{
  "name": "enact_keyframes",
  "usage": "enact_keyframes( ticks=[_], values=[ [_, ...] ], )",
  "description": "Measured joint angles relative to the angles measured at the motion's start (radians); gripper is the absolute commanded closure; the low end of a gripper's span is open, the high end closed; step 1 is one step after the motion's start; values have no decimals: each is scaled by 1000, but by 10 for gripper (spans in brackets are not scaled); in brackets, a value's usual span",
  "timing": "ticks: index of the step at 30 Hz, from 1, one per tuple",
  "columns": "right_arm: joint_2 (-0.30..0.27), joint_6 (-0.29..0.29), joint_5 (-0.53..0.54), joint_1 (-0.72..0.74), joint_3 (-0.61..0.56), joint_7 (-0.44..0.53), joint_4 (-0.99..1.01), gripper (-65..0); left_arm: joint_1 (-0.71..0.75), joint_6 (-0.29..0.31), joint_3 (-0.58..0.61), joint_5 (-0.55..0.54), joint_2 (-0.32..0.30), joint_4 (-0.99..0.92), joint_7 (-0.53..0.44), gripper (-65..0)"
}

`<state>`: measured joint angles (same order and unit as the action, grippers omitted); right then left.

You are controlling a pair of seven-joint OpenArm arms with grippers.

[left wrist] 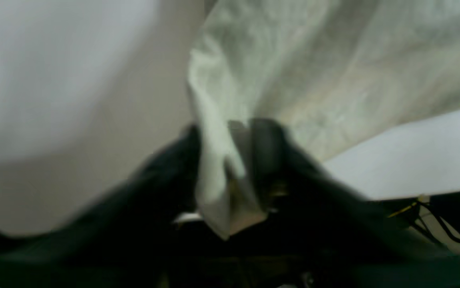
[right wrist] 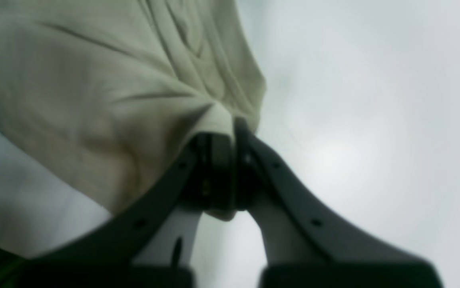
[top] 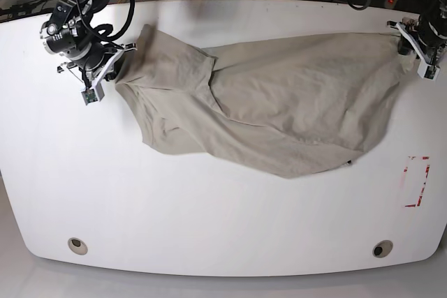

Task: Fold the T-shirt properly
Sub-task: 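Release with the left gripper and grasp the shirt hem corner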

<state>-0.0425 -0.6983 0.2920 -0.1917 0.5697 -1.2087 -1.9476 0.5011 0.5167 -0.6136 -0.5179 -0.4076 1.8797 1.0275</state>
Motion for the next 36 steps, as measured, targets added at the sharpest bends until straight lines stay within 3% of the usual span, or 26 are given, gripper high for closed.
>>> enact_keyframes(
  ticks=[2,4,9,16,25,32,36],
  values=[
    [2,-1,10,-3,-5,0,0,0,-1,0,6,-3,0,0,-3,-475],
    [1,-1,11,-4,-6,0,0,0,0,0,9,-3,0,1,-3,-508],
    [1,-1,9,-4,-4,0,0,0,-39,1,14,0,-4,28,11,-514],
    [2,-1,9,2,-7,0,0,0,-272,-5,57,8,-24,0,4,-515],
    [1,-1,11,9,-6,-1,0,0,-607,-42,219,249,18,-278,33,-515],
    [3,-1,11,14,-3,0,0,0,-737,-26,285,270,39,-552,-105,-515],
    [6,-1,13,18,-5,3,0,0,-797,-15,306,270,51,-681,-102,-515]
  ],
)
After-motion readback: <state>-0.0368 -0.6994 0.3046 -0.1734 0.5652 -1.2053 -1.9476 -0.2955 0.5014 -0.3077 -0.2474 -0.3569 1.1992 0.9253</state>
